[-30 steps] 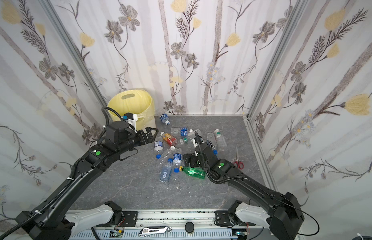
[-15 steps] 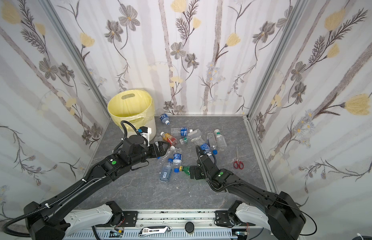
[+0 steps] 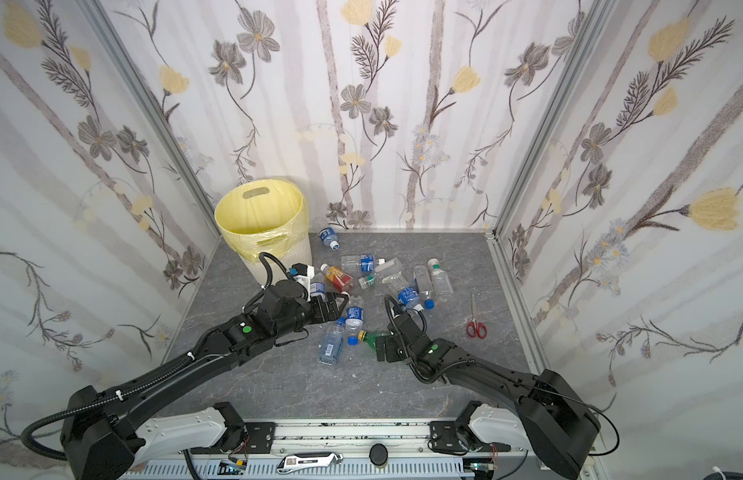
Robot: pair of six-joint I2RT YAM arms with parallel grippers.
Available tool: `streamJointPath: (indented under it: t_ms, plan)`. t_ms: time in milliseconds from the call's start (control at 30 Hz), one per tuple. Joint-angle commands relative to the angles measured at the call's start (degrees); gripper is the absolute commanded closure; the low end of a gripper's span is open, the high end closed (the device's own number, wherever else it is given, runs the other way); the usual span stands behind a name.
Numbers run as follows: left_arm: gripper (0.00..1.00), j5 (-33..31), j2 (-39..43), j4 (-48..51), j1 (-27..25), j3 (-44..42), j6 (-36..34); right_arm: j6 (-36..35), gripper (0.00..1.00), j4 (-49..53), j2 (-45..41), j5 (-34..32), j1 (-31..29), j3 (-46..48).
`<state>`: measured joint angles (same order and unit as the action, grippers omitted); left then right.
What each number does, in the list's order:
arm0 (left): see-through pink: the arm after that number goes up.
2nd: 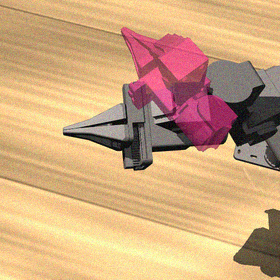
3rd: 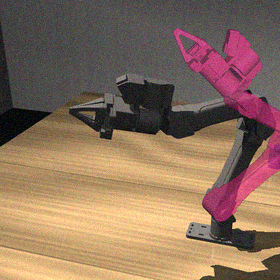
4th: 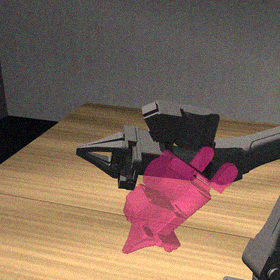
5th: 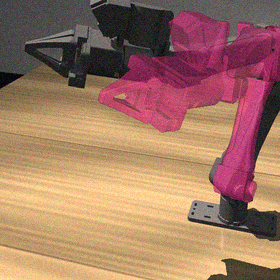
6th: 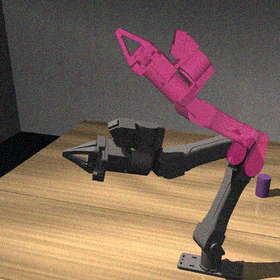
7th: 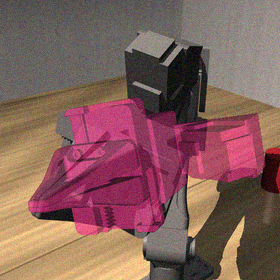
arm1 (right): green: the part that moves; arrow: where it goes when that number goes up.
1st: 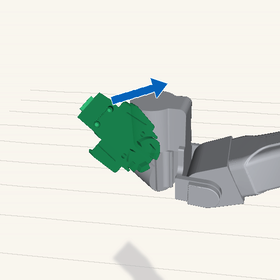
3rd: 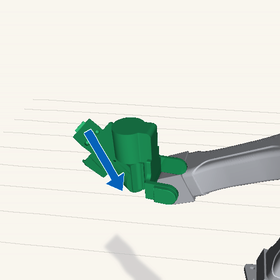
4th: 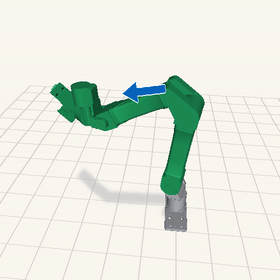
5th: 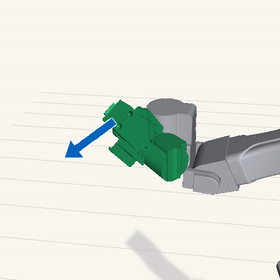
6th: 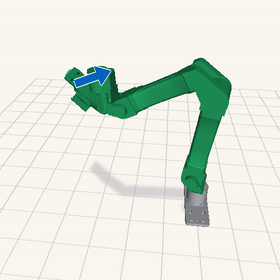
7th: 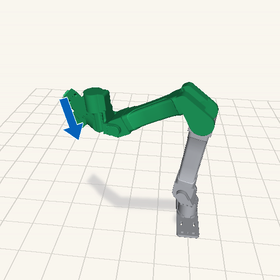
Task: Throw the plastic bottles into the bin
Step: 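Lower the right gripper onto the green Sprite bottle and grasp it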
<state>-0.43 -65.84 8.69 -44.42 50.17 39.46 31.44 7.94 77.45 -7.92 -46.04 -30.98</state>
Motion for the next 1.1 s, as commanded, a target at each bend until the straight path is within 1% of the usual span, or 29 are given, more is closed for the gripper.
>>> streamJointPath:
  t_ms: [0,600,733,767,1067]
  plan:
    - [0.0,-2.02,-0.12,-3.28,-0.03,-0.64,0.88,0.08,0.0,-2.75,0.22,-1.0,-0.34,0.44]
    - [0.0,-0.47,-4.5,-5.69,-0.26,-0.96,1.58,1.8,0.01,-5.47,2.0,-1.74,-0.63,3.33]
    - [0.0,-0.8,-5.57,-5.7,-0.16,0.06,1.66,2.4,0.03,-6.0,2.09,-1.57,-0.56,3.94]
    - [0.0,-0.76,-5.9,-5.65,-0.21,0.38,1.74,2.48,0.04,-6.25,2.02,-1.36,-2.22,4.24]
    - [0.0,0.77,-8.15,-5.76,-0.15,1.29,2.29,3.1,0.13,-7.84,1.87,-0.64,-2.44,6.0]
